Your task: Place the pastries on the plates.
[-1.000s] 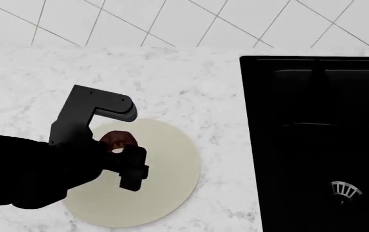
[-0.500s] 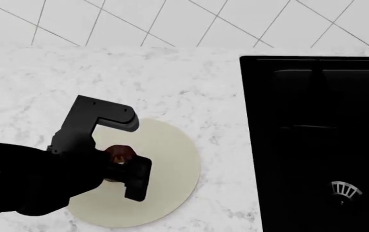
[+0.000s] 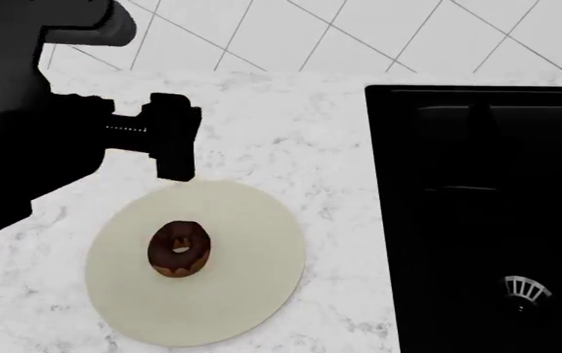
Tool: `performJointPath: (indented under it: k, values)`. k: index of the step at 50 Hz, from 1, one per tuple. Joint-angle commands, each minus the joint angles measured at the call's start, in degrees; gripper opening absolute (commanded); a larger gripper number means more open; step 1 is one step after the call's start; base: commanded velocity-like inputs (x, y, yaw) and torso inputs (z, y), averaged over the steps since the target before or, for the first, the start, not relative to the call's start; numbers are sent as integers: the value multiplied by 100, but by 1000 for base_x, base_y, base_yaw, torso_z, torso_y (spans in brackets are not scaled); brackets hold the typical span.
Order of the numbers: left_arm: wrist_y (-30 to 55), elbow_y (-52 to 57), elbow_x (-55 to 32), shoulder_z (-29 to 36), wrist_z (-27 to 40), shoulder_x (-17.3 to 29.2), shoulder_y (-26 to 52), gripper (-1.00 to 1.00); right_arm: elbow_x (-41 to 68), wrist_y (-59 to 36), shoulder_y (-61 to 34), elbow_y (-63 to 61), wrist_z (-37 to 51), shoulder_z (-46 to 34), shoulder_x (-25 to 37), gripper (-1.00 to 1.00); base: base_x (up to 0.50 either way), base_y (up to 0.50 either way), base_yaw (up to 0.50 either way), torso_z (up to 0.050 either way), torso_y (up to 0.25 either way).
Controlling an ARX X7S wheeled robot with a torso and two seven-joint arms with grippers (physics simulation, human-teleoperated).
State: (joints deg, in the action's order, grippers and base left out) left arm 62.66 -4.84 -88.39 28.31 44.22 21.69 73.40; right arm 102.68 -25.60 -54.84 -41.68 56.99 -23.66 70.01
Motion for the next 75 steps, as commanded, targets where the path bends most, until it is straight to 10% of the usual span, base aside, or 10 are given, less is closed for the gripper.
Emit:
performJointPath:
  k: [1, 31, 75]
  values:
    - [-32, 1467, -1640, -1288, 1552, 833, 523, 100, -64, -270, -374, 220, -52, -94, -273, 100, 0, 0, 0, 0, 0]
    - [-2155, 4534, 769, -3884, 1126, 1307, -5581, 100, -1663, 984, 1627, -116, -321, -54, -423, 100, 0, 0, 0, 0, 0]
    - [-2504, 3582, 1600, -3600, 1014, 764, -5449, 100, -2031, 1743, 2586, 606, -373, 77, -713, 100, 0, 0, 0, 0, 0]
